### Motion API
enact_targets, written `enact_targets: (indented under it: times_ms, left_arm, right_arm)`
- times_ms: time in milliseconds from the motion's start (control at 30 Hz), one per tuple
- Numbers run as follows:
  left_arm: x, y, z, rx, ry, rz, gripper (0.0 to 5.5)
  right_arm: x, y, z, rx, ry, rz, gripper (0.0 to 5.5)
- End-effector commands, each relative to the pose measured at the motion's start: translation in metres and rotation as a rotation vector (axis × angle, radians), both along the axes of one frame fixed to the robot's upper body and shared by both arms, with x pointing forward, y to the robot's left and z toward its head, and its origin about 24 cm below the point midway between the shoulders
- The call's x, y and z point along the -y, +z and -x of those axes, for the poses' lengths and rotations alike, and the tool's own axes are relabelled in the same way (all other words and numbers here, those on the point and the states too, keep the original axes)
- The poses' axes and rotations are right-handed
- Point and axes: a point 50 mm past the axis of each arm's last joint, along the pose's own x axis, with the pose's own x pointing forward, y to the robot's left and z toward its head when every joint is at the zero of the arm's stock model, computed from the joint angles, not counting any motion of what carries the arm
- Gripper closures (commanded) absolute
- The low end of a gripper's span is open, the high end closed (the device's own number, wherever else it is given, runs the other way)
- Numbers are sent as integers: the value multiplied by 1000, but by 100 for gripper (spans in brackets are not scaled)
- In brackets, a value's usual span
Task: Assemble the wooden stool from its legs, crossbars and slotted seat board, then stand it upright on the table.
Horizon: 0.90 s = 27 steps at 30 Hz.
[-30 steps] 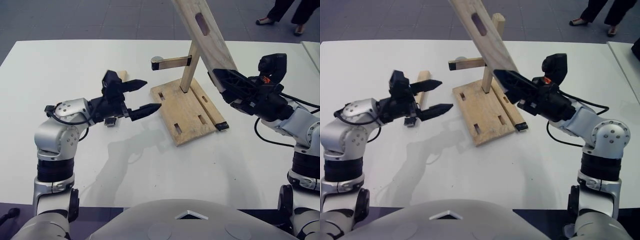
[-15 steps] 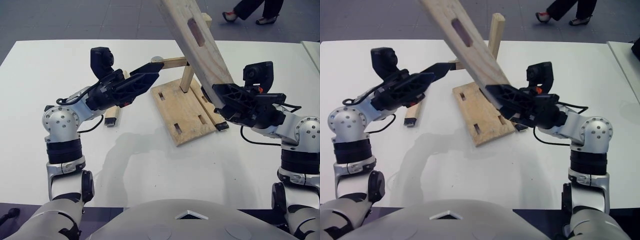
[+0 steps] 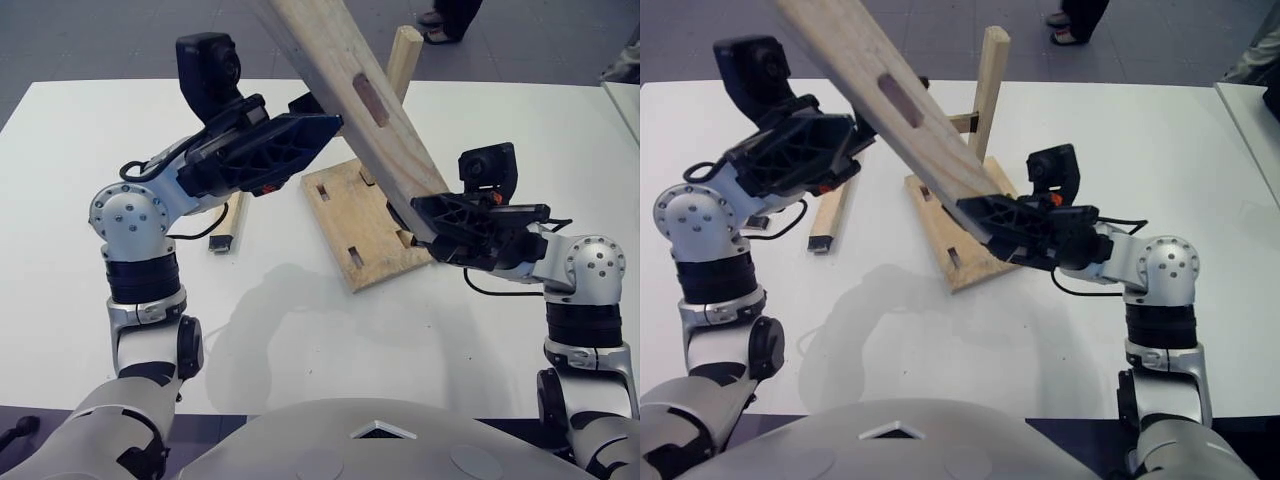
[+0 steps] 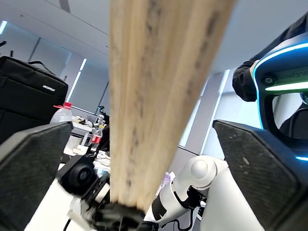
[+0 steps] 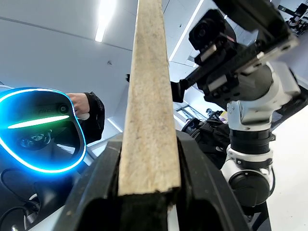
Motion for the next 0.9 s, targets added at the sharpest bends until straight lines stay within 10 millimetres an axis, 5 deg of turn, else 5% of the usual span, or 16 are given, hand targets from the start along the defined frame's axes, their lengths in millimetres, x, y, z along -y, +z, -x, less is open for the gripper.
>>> enact_targets:
  times_ms: [33, 500, 800, 900]
  left_arm:
    - [5, 6, 0, 51, -25, -4, 66]
    - [4, 6, 1, 89, -80, 67, 311]
    - [2, 10, 4, 85, -131, 86, 319]
    - [-2, 9, -1, 72, -79, 82, 325]
  right_arm:
    - [-4, 3, 1, 12, 12, -24, 446]
    - [-5, -1, 3, -7, 37, -42, 446]
    - [-5, -1, 3, -3, 32, -35, 446]
    - [-5, -2, 2, -9, -14, -5, 388]
